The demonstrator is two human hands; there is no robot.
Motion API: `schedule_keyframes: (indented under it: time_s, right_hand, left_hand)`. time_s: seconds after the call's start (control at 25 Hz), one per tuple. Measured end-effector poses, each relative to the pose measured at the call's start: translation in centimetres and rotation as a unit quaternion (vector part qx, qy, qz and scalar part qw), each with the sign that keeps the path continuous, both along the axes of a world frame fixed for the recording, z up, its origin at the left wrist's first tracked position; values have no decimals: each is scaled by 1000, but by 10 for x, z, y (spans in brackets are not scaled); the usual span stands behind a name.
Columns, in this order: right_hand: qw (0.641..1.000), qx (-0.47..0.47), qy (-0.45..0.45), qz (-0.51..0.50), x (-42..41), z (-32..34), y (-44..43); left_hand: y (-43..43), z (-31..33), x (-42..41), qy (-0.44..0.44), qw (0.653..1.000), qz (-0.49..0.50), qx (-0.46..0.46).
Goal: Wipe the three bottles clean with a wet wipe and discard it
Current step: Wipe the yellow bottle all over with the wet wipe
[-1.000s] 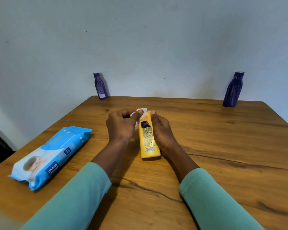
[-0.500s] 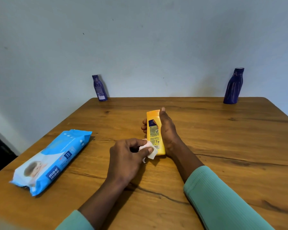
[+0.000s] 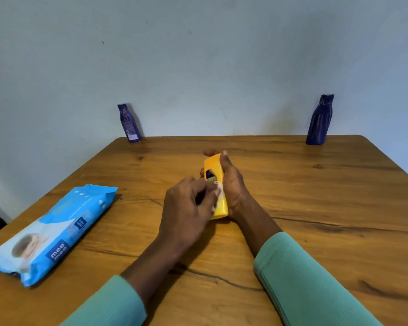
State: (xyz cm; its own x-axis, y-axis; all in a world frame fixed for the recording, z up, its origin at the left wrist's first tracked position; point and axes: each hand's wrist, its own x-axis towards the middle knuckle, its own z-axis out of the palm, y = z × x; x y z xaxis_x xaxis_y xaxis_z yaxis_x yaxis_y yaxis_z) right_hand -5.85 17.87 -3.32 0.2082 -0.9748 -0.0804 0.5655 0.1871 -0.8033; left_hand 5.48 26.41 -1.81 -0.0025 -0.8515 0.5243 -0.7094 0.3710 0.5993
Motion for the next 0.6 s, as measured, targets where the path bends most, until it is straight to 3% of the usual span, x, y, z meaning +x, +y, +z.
schedule_keyframes:
  time_s: [0.16, 0.36, 0.48, 0.6]
  right_hand:
    - [999, -39, -20, -10, 1, 0, -2]
    - [997, -10, -71, -1, -6, 5, -2]
    - [995, 0, -97, 37, 2, 0, -1]
    - [999, -12, -17, 24, 12, -7, -6]
  left_hand:
    - [33, -15, 11, 7, 995, -78, 65]
    - [16, -2, 4, 48, 993, -112, 8]
    - [-3, 10, -3, 94, 993, -69, -35]
    - [-41, 26, -11, 117, 988, 30, -94]
